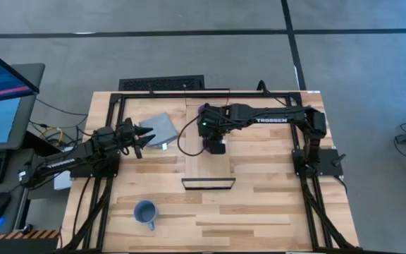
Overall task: Stack small to large cups/mugs on shelf
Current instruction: Put the purple mug on the shelf
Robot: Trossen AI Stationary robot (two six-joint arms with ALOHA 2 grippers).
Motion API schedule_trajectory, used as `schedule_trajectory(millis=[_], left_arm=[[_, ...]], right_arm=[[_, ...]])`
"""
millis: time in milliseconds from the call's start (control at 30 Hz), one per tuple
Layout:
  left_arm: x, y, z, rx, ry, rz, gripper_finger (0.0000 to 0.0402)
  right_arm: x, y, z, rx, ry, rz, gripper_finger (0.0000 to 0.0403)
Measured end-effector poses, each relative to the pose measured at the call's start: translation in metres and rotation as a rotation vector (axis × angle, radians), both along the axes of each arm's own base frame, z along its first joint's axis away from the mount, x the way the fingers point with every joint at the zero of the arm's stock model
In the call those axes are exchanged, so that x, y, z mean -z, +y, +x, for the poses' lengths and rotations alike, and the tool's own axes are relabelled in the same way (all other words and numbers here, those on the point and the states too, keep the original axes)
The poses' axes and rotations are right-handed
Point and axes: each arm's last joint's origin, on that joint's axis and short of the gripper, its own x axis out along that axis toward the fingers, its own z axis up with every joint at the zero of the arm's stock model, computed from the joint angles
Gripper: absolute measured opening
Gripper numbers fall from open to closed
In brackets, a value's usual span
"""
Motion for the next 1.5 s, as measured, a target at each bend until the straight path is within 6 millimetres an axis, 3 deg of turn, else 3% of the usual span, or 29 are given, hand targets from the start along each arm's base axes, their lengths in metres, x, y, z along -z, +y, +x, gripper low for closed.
schedule_trajectory(millis=[733,1167,1500], left_arm=[[-0.0003,0.0,-0.0002,-0.002,-0.003,0.002,0.0158],[-0.0003,0.0,-0.0002,-0.002,-0.004,0.001,0.0158],[-0.0003,0.0,-0.0002,-0.002,-0.004,0.0,0.0158]], right_arm=[[0.0,0.0,0.0003,-0.006,-0.004,-0.003,0.0051],[-0.0011,-0.0016,0.0013,0.013,-0.019,-0.027,0.0126],[-0.0023,-0.0044,0.0026,0.029,-0.026,-0.107,0.0136]])
